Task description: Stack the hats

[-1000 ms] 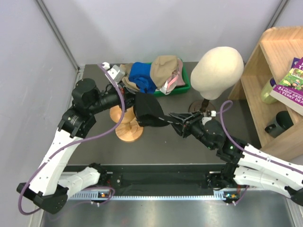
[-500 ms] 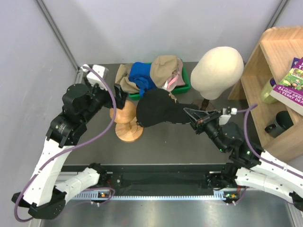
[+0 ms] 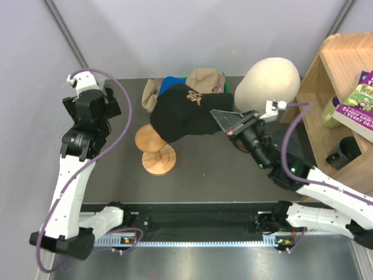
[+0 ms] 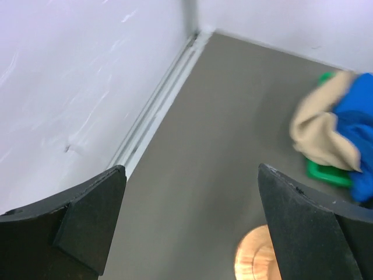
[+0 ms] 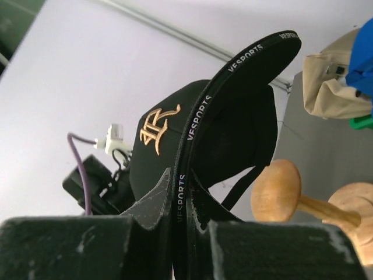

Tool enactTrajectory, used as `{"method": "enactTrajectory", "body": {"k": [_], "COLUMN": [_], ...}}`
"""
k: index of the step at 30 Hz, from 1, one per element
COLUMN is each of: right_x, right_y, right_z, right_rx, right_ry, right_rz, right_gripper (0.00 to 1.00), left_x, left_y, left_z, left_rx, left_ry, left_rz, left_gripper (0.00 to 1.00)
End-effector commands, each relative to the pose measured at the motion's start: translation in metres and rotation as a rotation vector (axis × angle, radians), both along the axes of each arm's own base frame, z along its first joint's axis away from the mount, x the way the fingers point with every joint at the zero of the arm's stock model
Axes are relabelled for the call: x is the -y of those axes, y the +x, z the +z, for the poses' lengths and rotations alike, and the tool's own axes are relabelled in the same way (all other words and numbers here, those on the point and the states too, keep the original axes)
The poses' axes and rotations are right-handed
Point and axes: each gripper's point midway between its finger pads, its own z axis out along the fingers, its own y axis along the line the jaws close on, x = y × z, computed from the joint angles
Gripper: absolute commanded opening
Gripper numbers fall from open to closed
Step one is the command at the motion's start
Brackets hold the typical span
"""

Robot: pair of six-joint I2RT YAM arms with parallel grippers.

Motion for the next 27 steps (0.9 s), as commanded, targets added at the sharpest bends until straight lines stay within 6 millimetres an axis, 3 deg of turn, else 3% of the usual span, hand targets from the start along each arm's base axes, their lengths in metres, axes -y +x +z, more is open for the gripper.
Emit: {"method": "enactTrajectory", "body": {"k": [1, 8, 13, 16, 20, 22, 27], "right_x": [-0.036, -0.104, -0.139, -0.156, -0.152, -0.146, -0.123], "right_y": [-0.008, 0.003, 0.001, 0.009, 0.014, 0.016, 0.026], "right_z": [0.052, 0.029, 0.028, 0.004, -0.038, -0.067, -0.098], "right_rx": [0.204, 0.225, 0.268, 0.229, 0.171, 0.128, 0.065], "right_ry": [0.044, 0.065, 0.114, 0.060, -0.026, -0.088, -0.126], "right_rz": [0.097, 0.214, 0.312, 0.328, 0.306, 0.287, 0.242], "right_gripper": [0.00, 0.00, 0.00, 0.00, 0.00, 0.00, 0.00], "left_x": [-0.012, -0.021, -0.021, -0.019, -0.011, -0.001, 0.023], "left_y": [0.012, -0.001, 0.000, 0.000, -0.001, 0.003, 0.011], "left_z": [0.030, 0.082, 0.080, 0.078, 0.076, 0.066, 0.039], "left_rx": [0.111, 0.272, 0.232, 0.231, 0.234, 0.208, 0.163], "left_ry": [-0.155, -0.270, -0.247, -0.251, -0.256, -0.266, -0.328], "left_rz": [0.063, 0.103, 0.096, 0.086, 0.027, -0.025, -0.137], "left_gripper": [0.99, 0.99, 0.99, 0.99, 0.99, 0.99, 0.99]}}
